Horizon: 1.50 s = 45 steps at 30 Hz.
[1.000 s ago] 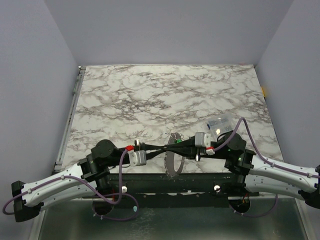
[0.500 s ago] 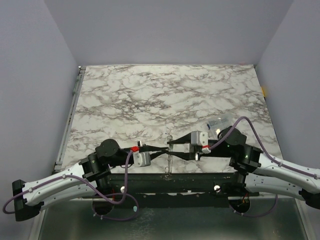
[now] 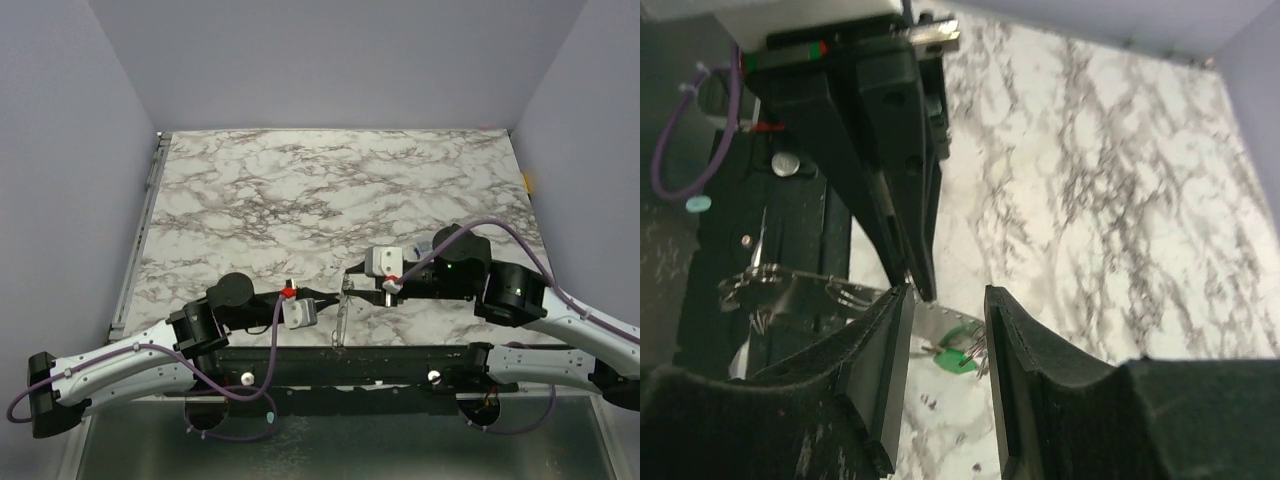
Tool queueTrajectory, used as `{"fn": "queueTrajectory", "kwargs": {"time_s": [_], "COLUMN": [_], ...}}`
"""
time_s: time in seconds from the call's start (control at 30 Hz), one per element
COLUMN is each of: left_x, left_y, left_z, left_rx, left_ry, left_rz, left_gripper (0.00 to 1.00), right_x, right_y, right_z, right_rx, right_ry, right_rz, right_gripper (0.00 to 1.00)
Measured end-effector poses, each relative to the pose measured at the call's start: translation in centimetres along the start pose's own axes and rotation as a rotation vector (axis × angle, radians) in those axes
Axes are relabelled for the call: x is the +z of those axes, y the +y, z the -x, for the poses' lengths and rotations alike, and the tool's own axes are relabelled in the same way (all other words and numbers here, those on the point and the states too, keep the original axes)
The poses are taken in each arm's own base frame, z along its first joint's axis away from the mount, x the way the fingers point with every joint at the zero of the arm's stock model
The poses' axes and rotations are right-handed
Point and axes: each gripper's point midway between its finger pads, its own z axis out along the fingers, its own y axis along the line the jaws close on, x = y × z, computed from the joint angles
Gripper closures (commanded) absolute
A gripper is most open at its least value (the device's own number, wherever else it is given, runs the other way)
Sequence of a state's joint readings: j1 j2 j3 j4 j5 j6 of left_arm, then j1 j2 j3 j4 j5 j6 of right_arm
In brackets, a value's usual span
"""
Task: Put the keys on the keyring
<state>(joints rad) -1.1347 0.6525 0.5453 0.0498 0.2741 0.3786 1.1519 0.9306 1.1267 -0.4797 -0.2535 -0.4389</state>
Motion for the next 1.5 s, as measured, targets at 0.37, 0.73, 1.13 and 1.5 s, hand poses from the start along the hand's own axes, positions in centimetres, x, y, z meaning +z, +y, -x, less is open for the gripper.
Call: {"fn": "queueTrajectory", "kwargs": {"time_s": [0.37, 0.73, 1.13, 1.5], "left_x": [0.2, 0.3, 0.3, 0.2], "left_y": [-0.3, -0.3, -0.3, -0.3], "left_z": [-1.5, -1.8, -1.8, -2.0], "left_rx": [-0.012, -0.013, -0.012, -0.015], "left_ry": [0.062, 0.070, 0.070, 0.080], "left_rz": [-0.010, -0.009, -0.009, -0.013], "left_gripper": [1.00, 1.00, 1.00, 1.00], "right_x": [1.4, 1.6, 2.4, 3.1], "right_y": [2.7, 2.4, 2.0, 2.3], "right_z": [-5.6, -5.2, -5.0, -6.3], "right_rx": [0.063, 0.044, 0.028, 0.026], "right_ry": [0.230, 0.223, 0.205, 0.216], "right_rz": [0.137, 0.136, 0.128, 0.134], "right_gripper": [0.61, 0.62, 0.62, 0.85]}}
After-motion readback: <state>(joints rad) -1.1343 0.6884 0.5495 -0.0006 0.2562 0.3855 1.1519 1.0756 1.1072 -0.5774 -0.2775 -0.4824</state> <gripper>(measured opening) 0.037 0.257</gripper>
